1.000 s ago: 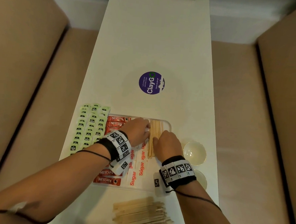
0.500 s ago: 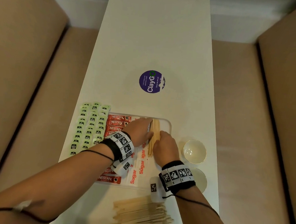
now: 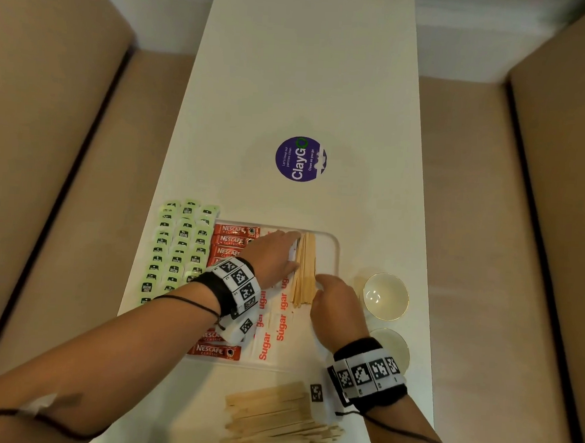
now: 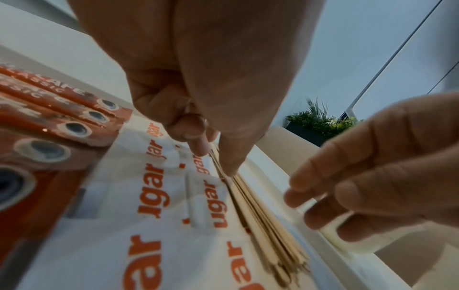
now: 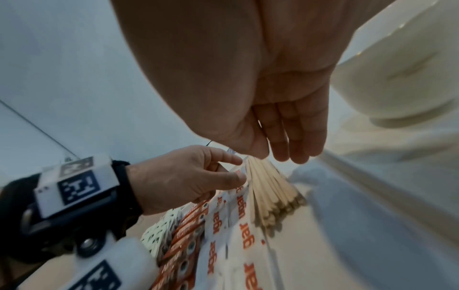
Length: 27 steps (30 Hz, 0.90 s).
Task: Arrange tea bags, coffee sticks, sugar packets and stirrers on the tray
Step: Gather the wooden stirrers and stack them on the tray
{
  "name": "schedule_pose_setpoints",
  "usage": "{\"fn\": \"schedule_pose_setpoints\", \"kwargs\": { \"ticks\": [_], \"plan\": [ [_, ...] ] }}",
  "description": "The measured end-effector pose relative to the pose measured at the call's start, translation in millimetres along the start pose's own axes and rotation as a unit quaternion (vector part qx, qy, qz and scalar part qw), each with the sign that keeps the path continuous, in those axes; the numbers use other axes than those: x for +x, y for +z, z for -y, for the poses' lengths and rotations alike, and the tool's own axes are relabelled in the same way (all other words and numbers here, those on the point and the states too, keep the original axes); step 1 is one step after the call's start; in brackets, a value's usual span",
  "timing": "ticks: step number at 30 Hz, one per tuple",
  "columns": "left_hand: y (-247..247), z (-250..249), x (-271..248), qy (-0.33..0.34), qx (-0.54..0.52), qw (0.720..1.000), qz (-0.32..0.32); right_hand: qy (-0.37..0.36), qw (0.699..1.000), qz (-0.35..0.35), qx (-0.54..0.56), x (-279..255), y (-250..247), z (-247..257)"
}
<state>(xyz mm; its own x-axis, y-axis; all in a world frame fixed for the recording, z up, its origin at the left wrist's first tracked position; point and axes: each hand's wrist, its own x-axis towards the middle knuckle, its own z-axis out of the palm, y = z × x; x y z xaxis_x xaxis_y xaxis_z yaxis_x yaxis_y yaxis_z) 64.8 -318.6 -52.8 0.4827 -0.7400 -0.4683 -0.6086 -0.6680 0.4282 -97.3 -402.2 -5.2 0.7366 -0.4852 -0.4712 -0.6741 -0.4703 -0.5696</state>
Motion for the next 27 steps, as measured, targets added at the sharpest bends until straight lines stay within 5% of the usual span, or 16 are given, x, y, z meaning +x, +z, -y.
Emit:
{"fn": "schedule_pose_setpoints", "kwargs": {
  "ticks": [6,16,27],
  "plan": [
    [-2.0,4.7,-9.6,0.014,0.007,0.999,0.042,-0.045,0.988,0.086,-0.119,-27.1,29.0,-20.7],
    [0.7,2.8,-6.5,0.003,-0.003,0.999,0.037,-0.111,0.988,0.046,-0.094,-24.7,47.4,-22.4],
    [2.2,1.9,-3.0,0.003,-0.007,0.999,0.031,-0.106,0.989,0.051,-0.085,-25.3,39.8,-18.7]
  ]
}}
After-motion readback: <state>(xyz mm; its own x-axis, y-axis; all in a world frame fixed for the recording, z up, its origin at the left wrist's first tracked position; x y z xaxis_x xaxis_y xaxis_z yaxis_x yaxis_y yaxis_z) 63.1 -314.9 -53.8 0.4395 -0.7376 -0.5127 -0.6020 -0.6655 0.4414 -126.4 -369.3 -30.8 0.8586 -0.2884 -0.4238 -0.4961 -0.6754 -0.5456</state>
